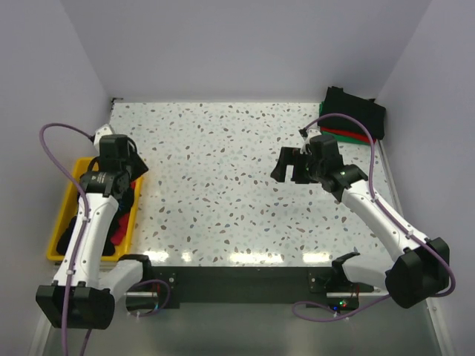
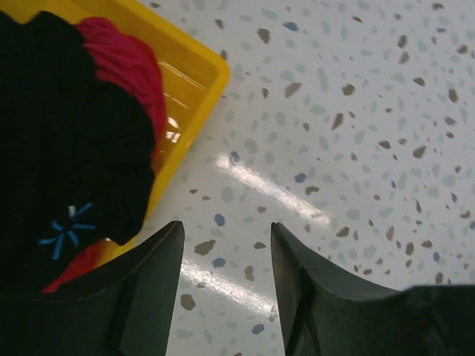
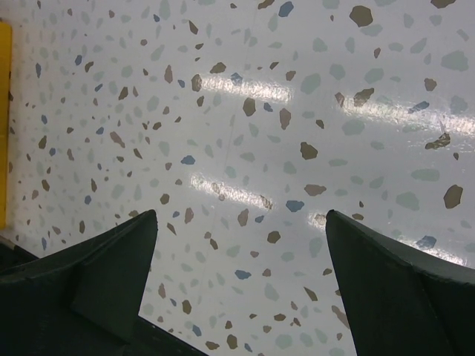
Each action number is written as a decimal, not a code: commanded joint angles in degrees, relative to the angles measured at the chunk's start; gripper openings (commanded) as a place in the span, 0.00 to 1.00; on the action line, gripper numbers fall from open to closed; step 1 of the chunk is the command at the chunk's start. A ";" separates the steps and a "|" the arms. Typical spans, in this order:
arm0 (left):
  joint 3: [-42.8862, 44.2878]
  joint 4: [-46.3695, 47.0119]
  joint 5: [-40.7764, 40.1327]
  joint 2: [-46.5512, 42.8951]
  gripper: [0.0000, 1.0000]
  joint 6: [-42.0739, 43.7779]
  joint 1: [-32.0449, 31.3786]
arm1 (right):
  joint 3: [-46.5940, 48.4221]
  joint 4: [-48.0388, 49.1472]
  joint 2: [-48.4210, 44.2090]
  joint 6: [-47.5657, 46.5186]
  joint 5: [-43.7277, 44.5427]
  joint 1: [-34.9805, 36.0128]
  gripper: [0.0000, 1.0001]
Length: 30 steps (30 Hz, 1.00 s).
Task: Fold and stack the t-shirts
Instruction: Grab the tshirt from the pile
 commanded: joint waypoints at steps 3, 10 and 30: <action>2.41 -6.88 -19.36 3.18 0.60 -6.84 4.75 | 0.52 1.12 -0.97 0.25 -1.37 0.09 0.99; -2.50 -3.54 -21.65 9.61 0.68 -9.13 14.16 | 0.26 1.12 -1.05 0.16 -1.64 0.09 0.99; -5.24 3.68 -14.10 17.26 0.00 -9.13 20.24 | 0.26 1.56 -0.44 0.69 -4.71 0.09 0.99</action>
